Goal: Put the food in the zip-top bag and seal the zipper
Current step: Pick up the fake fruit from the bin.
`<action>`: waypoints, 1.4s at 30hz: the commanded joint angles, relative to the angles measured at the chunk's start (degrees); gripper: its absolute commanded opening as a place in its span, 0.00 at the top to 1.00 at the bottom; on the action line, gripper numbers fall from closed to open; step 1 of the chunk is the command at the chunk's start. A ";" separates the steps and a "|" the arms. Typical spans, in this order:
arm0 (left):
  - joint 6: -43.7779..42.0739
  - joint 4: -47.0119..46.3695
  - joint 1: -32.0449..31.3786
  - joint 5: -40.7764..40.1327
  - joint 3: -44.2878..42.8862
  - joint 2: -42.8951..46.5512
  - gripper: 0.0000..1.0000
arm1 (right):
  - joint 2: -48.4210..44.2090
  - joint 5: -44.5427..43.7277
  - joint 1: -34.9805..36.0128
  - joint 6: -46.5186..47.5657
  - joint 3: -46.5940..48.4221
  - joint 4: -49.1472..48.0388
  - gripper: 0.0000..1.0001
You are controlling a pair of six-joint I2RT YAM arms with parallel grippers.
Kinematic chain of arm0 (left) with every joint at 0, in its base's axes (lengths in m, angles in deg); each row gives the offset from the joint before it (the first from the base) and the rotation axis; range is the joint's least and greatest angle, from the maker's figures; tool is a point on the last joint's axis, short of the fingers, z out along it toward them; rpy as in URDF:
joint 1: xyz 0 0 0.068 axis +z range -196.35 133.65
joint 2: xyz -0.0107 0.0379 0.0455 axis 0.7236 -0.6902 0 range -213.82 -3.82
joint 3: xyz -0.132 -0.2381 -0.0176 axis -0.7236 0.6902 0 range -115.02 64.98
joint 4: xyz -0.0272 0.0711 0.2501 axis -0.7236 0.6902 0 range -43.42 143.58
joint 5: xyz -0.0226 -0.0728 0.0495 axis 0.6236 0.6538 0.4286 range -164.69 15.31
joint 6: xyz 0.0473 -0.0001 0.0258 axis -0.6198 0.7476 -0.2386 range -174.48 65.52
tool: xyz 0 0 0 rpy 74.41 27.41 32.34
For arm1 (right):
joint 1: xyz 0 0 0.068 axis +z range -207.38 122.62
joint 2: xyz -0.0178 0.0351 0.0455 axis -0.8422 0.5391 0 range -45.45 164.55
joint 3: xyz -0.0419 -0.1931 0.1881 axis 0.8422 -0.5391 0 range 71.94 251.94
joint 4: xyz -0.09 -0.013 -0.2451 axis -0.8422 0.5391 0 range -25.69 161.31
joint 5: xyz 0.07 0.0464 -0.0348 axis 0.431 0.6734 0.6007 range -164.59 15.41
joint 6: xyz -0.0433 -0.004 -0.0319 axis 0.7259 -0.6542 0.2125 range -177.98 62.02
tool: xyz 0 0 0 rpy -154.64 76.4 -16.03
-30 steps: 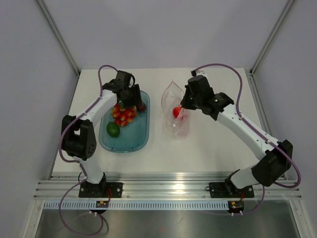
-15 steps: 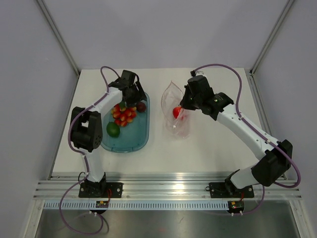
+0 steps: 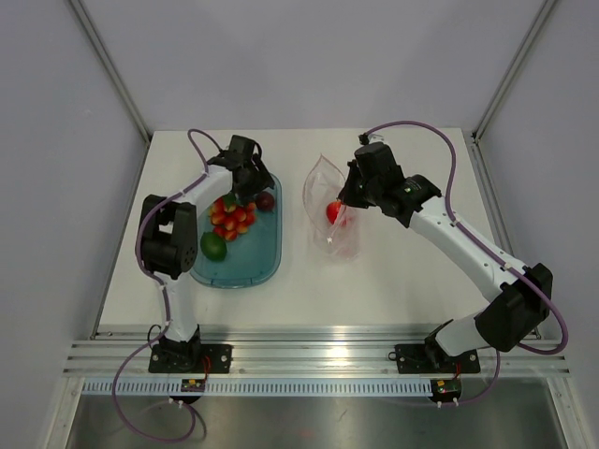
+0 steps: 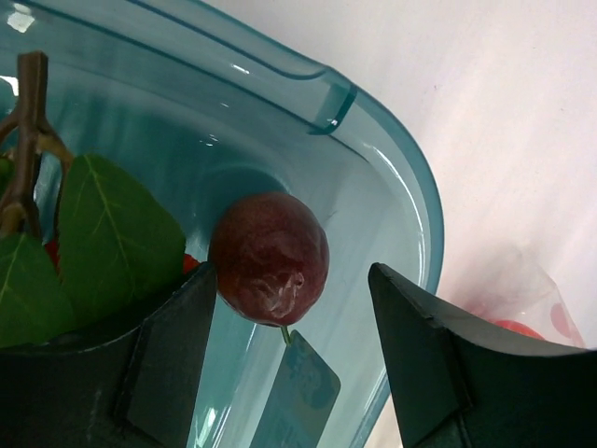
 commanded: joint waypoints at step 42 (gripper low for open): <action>-11.41 7.67 -1.79 11.26 0.21 29.80 0.62 | 4.80 2.13 1.82 -1.03 2.54 -3.23 1.00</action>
